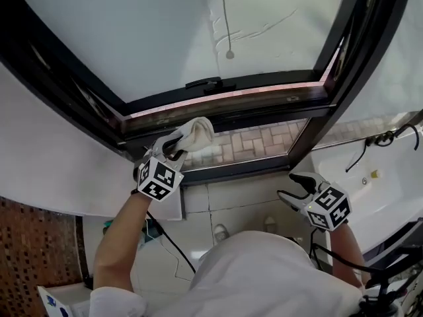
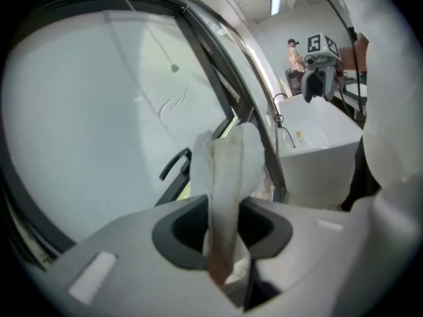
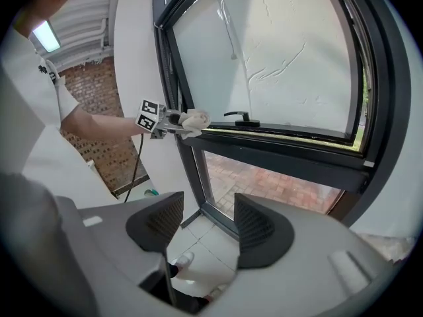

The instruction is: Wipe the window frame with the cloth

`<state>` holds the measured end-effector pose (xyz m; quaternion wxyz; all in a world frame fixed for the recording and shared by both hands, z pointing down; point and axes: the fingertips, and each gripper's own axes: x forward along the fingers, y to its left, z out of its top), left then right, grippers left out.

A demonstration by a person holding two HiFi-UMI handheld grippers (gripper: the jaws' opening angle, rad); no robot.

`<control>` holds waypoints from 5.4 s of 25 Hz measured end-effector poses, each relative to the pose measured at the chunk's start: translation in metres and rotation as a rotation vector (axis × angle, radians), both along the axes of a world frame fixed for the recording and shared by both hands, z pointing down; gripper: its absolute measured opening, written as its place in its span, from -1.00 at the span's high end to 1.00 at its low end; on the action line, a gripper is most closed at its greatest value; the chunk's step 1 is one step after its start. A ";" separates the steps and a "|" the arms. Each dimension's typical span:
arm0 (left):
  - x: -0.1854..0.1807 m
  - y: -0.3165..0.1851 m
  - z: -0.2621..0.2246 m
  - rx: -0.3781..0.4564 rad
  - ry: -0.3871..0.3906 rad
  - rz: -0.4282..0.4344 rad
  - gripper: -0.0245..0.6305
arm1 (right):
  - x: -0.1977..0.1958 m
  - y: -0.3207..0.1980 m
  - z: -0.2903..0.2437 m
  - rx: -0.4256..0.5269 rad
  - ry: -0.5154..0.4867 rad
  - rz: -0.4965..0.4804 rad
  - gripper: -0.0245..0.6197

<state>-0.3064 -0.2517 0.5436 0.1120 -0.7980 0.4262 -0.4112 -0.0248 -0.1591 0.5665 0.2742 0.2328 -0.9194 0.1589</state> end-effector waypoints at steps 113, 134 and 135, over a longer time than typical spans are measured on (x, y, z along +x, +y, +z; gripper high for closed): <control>0.271 -0.072 -0.564 0.802 -0.373 0.271 0.57 | 0.074 -0.049 0.019 0.013 -0.025 -0.051 0.17; -0.081 -0.032 -0.565 0.743 -0.831 -0.110 0.57 | -0.114 -0.002 0.026 -0.019 -0.038 -0.205 0.17; -0.093 -0.033 -0.568 0.737 -0.849 -0.124 0.57 | -0.120 0.000 0.026 -0.019 -0.043 -0.203 0.17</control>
